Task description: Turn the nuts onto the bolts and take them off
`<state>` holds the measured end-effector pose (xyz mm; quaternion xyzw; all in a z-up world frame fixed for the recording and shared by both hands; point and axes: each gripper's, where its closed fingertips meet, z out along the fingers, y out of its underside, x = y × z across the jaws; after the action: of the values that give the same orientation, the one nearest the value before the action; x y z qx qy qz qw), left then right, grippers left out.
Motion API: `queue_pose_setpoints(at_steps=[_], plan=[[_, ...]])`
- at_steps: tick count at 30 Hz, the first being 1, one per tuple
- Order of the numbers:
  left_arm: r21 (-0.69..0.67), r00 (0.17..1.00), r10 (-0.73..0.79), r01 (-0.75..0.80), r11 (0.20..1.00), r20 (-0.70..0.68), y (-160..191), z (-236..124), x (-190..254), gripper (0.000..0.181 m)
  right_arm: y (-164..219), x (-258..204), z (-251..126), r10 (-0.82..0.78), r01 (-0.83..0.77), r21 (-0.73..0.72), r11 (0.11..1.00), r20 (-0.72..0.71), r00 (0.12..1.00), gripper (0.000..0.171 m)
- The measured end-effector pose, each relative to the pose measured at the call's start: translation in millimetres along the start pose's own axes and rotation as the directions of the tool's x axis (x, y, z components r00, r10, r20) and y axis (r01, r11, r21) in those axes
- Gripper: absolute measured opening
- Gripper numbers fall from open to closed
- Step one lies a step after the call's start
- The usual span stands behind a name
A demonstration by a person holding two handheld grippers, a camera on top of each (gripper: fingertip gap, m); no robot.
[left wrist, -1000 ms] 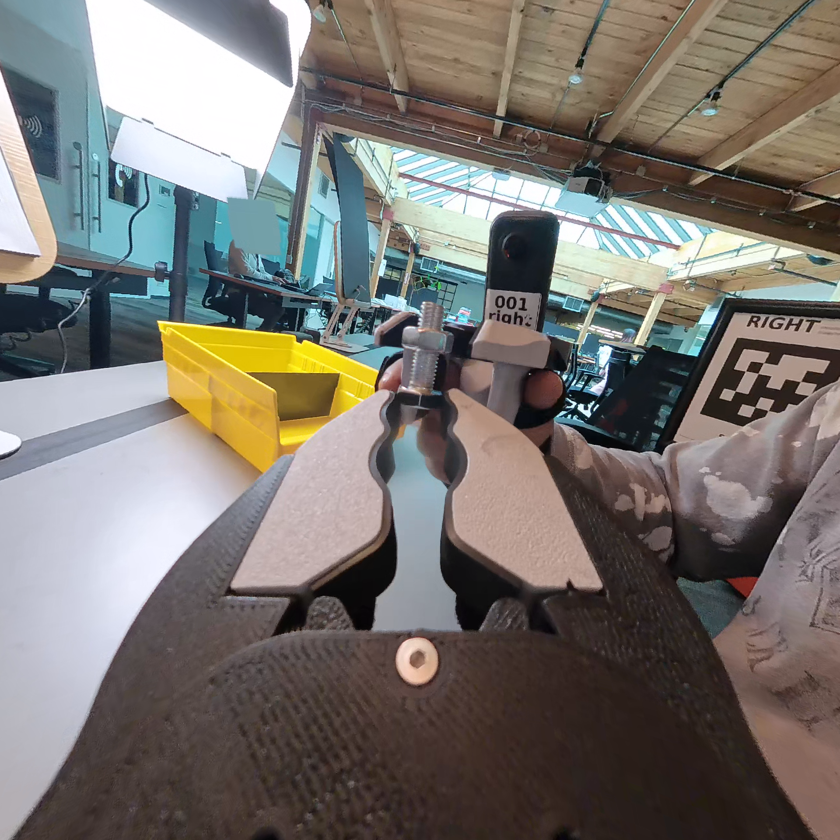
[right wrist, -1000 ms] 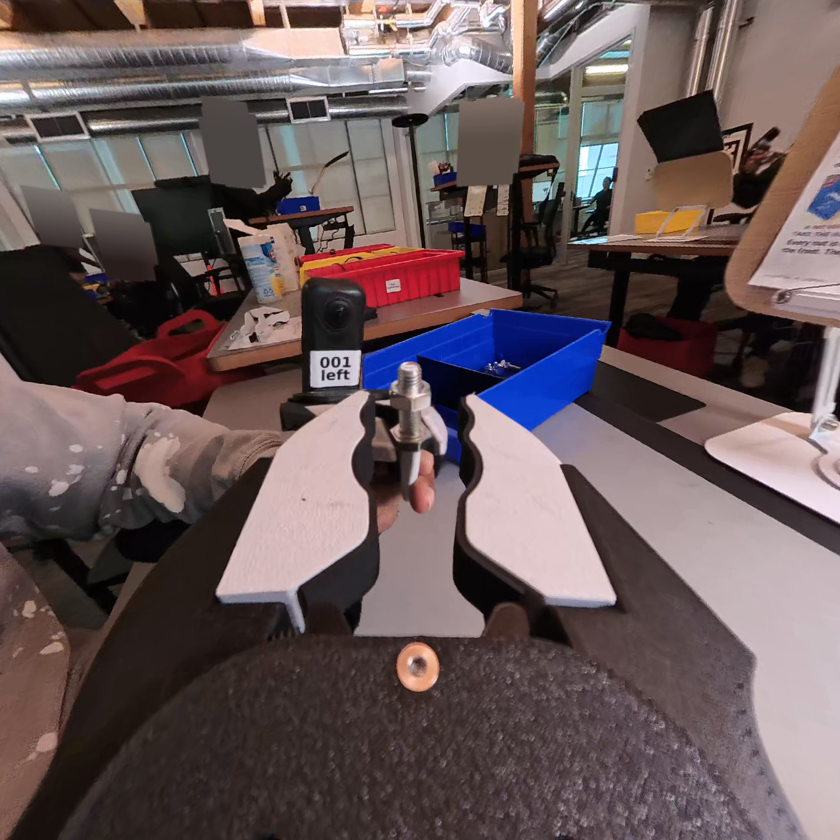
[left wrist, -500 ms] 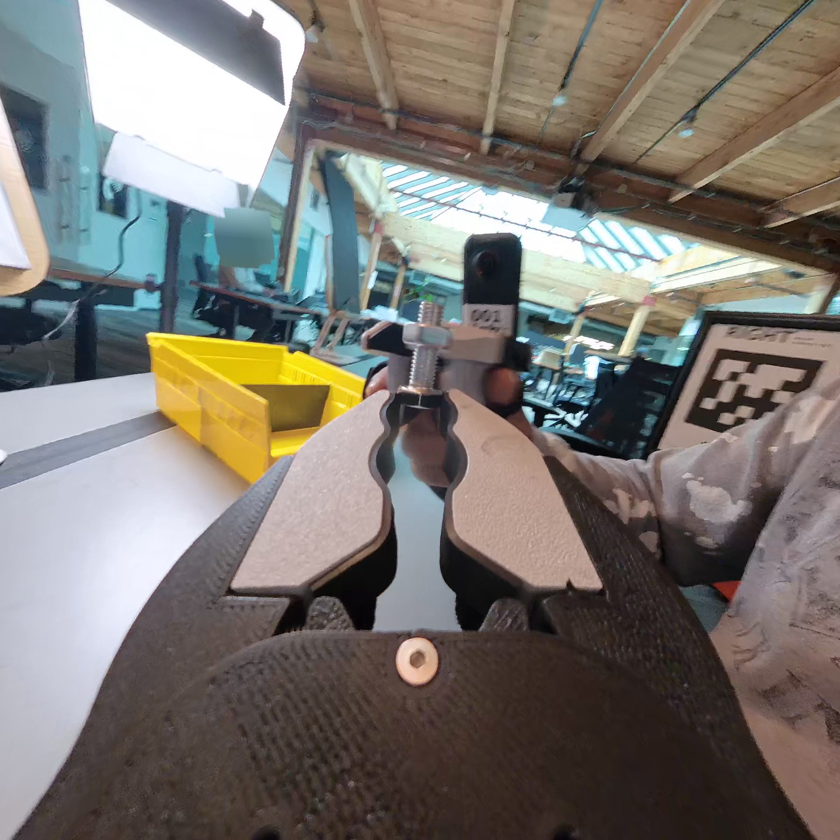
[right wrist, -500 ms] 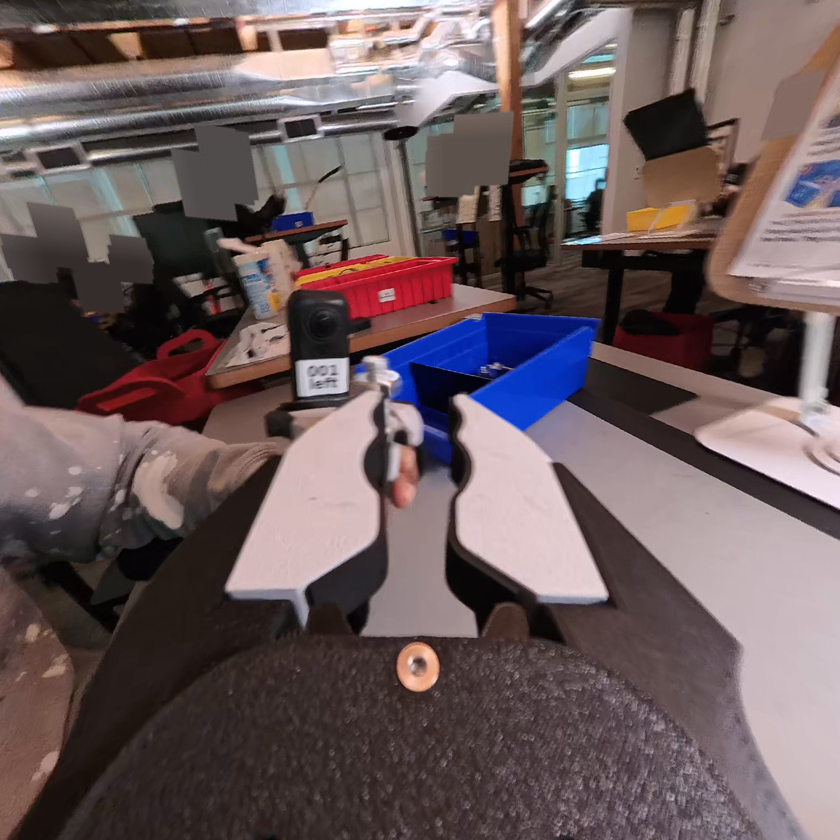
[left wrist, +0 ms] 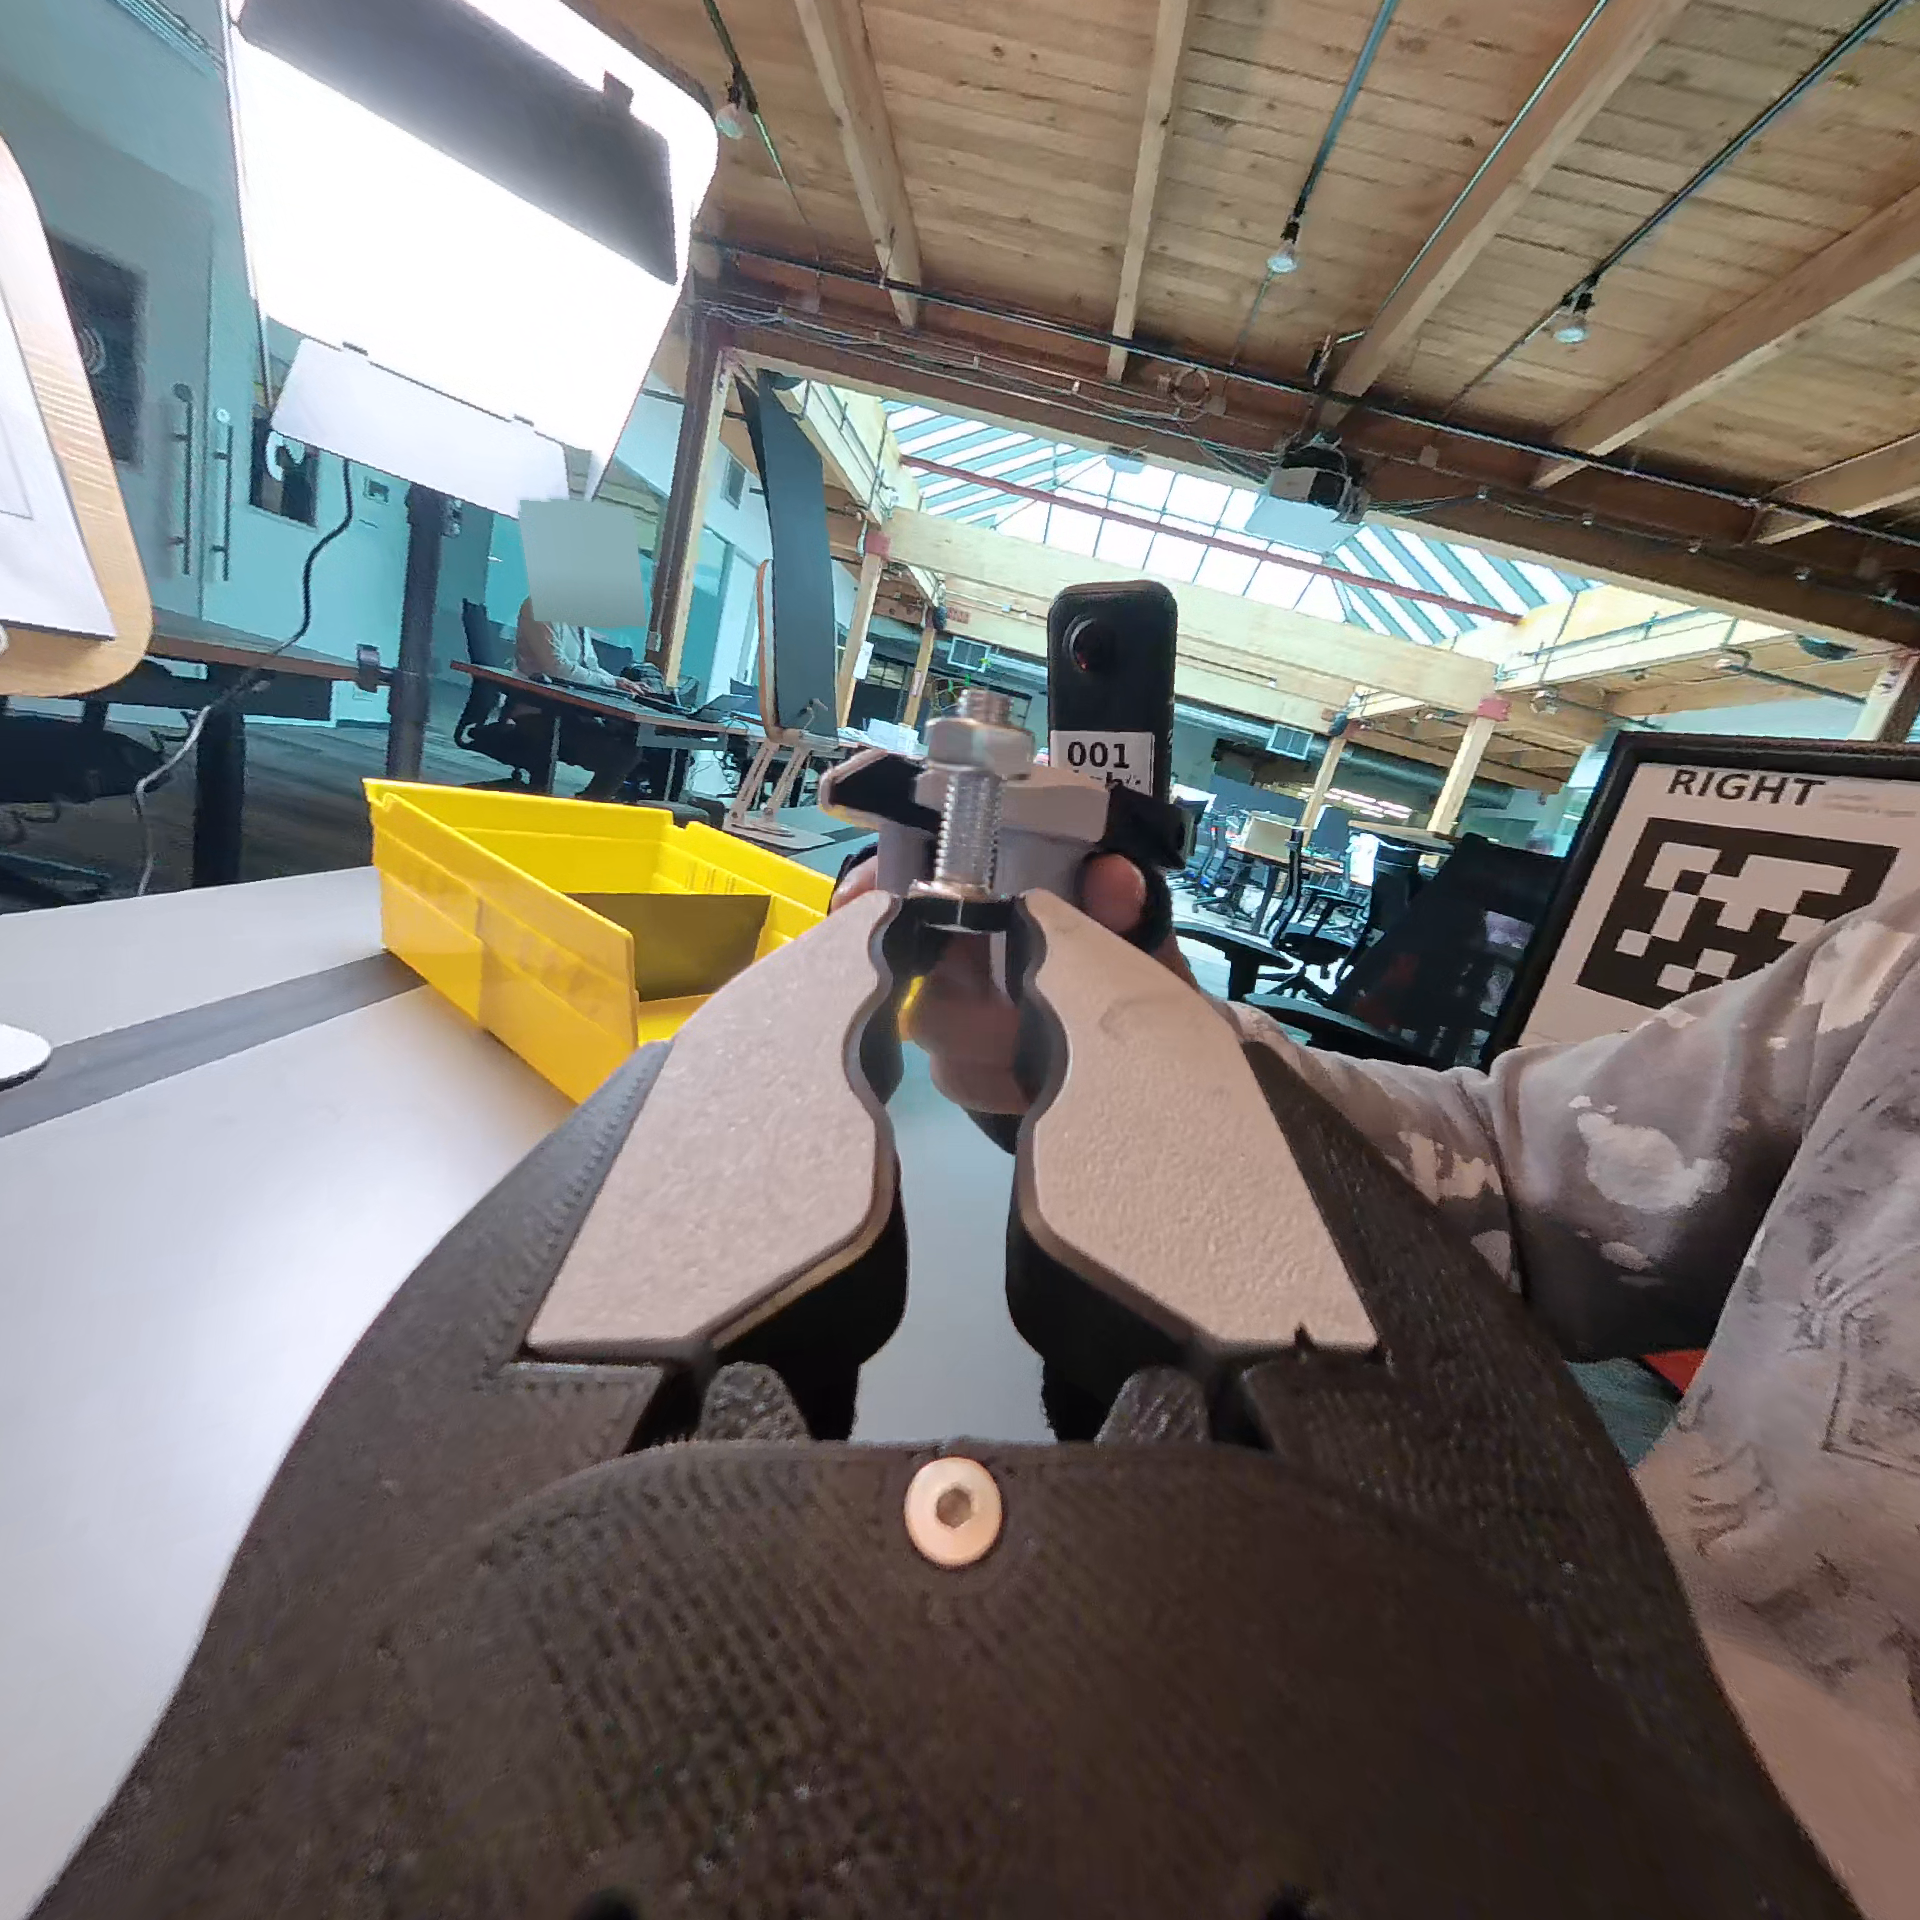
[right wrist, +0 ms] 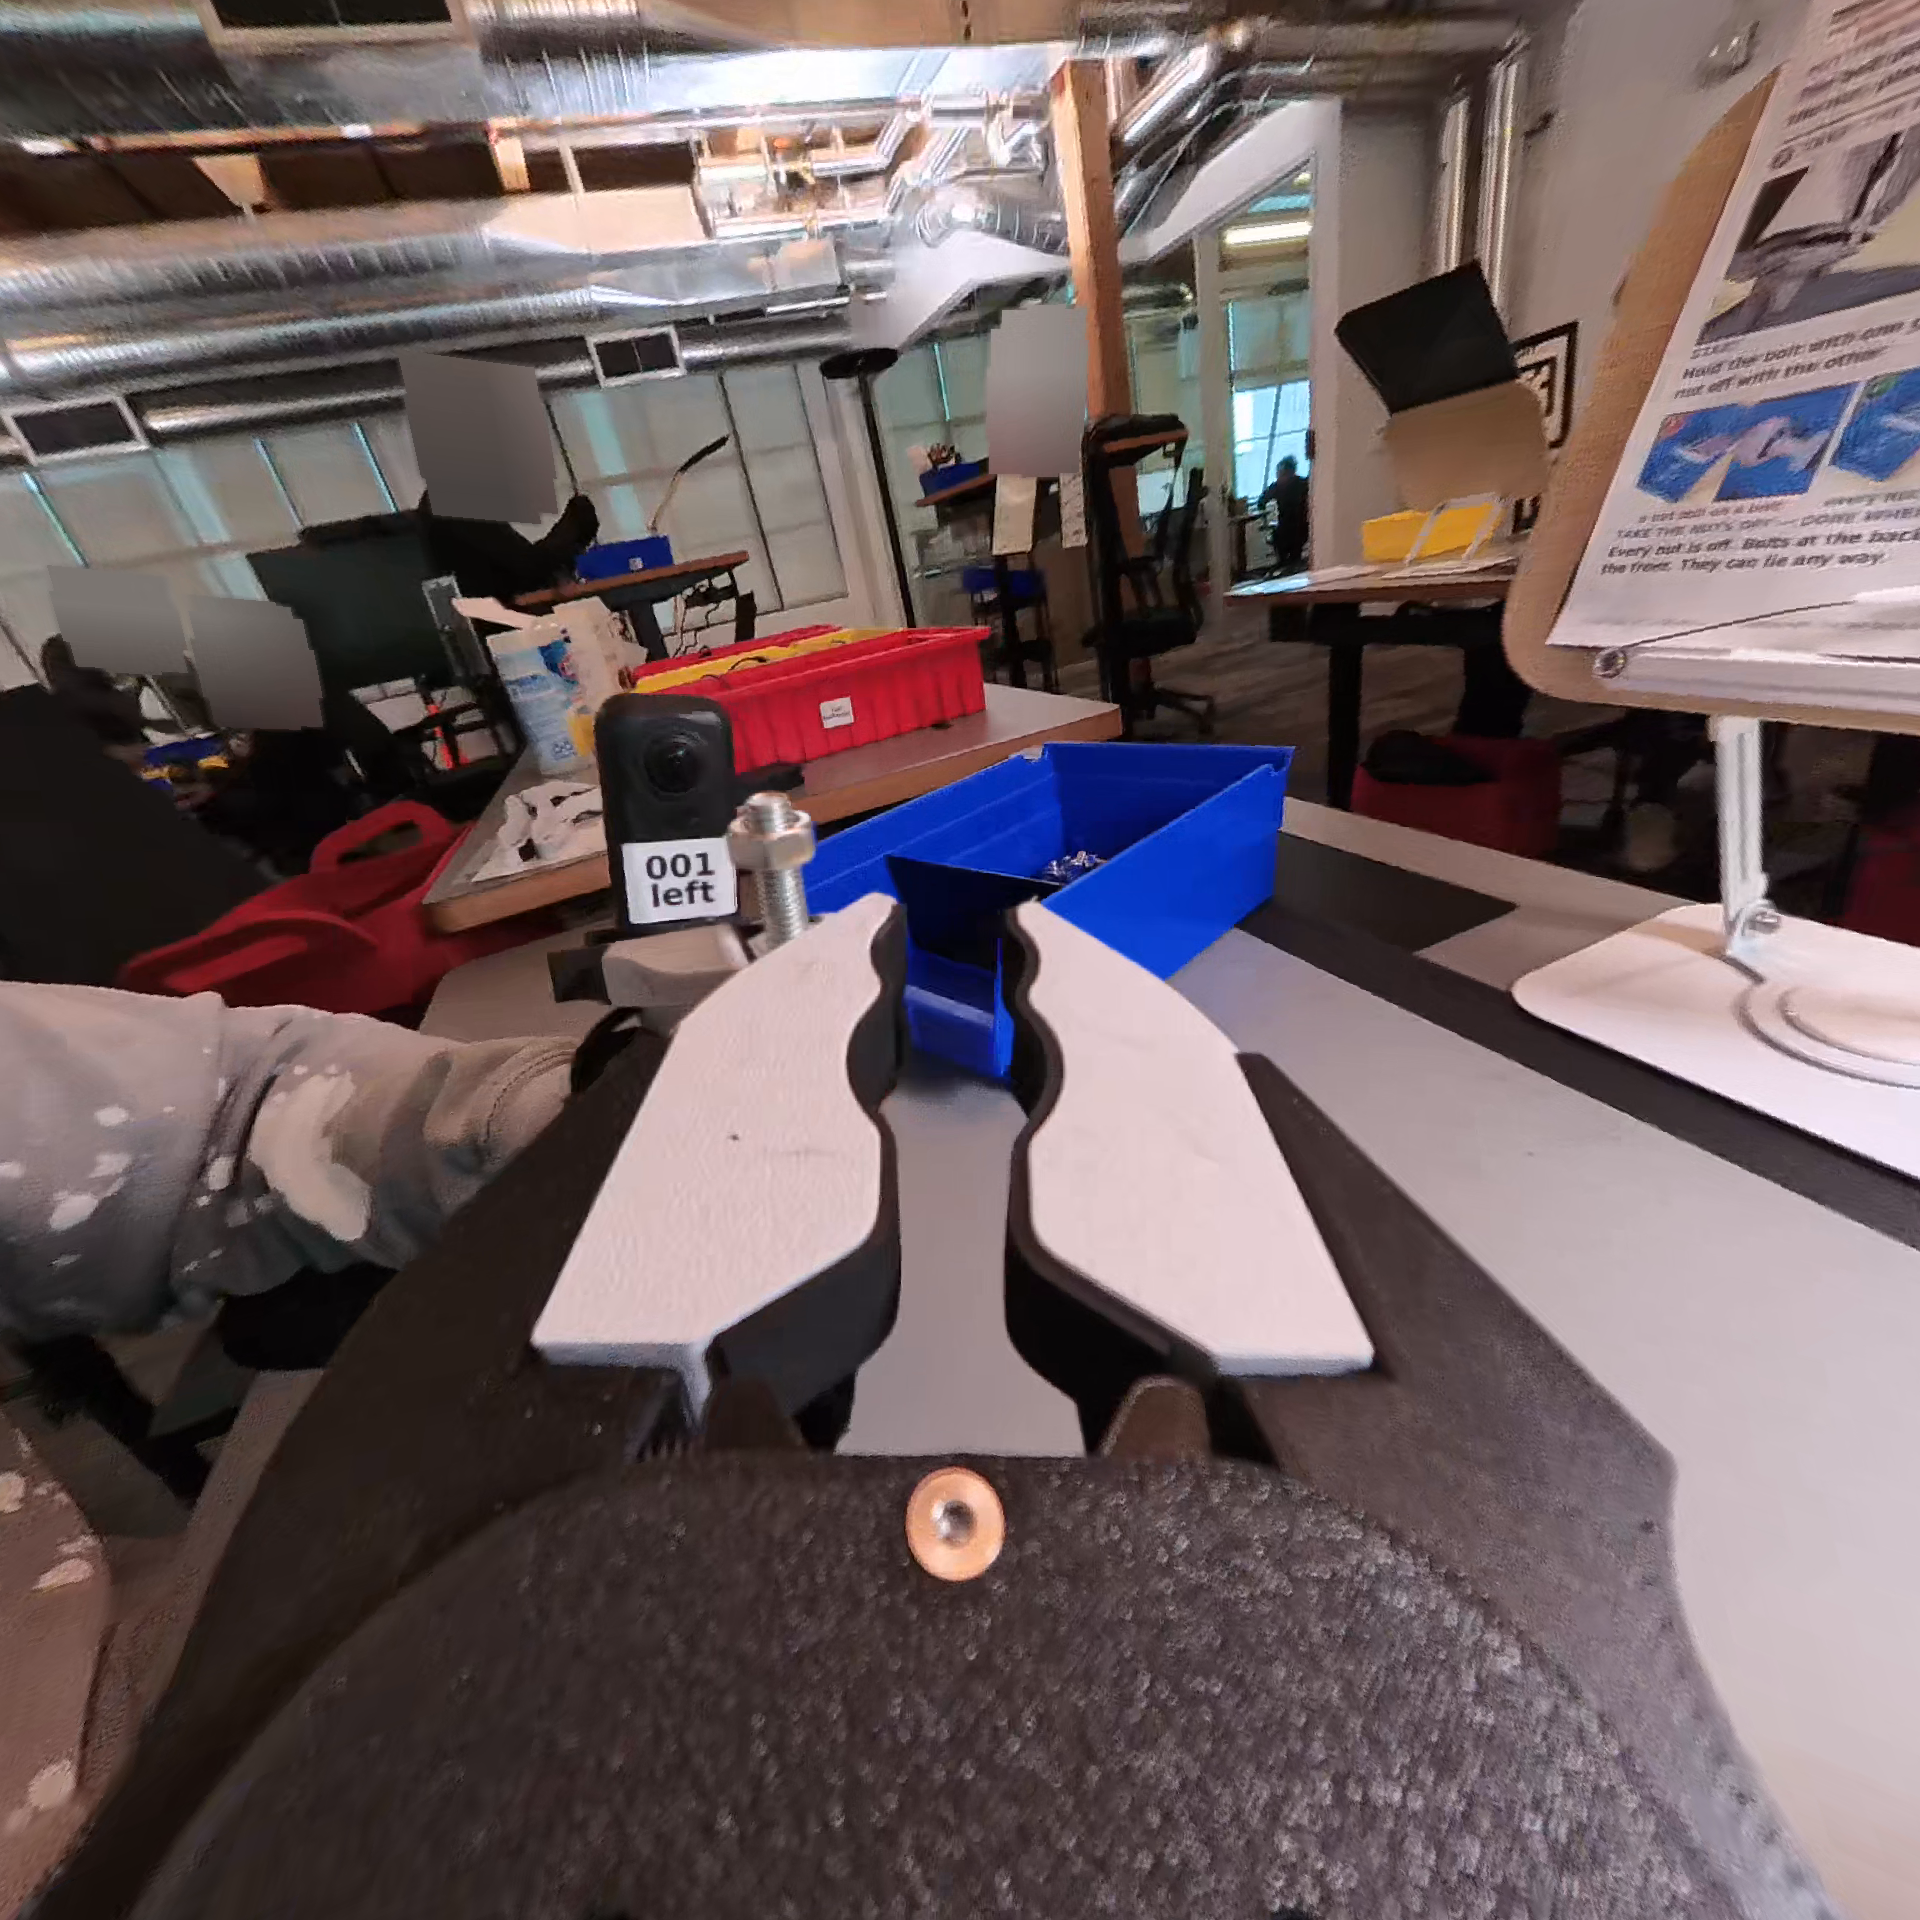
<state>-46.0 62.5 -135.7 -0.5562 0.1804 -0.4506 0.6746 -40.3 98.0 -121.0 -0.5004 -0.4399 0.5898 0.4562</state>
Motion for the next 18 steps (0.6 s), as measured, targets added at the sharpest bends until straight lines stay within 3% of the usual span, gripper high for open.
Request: queue_pose_setpoints(at_steps=[6,9,10,13,18], plan=[[-0.034,1.000,0.007,-0.007,0.999,0.008,10.2,4.3,0.8,0.018,5.8,-29.5,14.8,-0.029,0.031,-0.026,0.999,0.072,0.997,0.035],[-0.025,1.000,0.001,-0.001,1.000,0.003,7.5,3.9,1.8,0.018,3.4,-22.7,11.4,-0.003,0.004,-0.017,1.000,0.077,0.997,0.033],[-0.007,1.000,-0.005,0.005,1.000,-0.020,4.5,2.2,3.4,0.017,1.3,-12.5,8.0,0.022,-0.022,-0.009,1.000,0.036,0.999,0.017],[-0.014,1.000,0.006,-0.006,1.000,-0.002,4.0,1.9,1.0,0.018,-5.5,-3.2,0.4,0.022,-0.022,0.027,0.999,0.016,1.000,0.023],[-0.036,1.000,0.012,-0.012,0.999,0.006,11.5,4.8,0.9,0.018,1.3,-29.1,13.8,-0.023,0.023,-0.009,1.000,0.069,0.997,0.033]])
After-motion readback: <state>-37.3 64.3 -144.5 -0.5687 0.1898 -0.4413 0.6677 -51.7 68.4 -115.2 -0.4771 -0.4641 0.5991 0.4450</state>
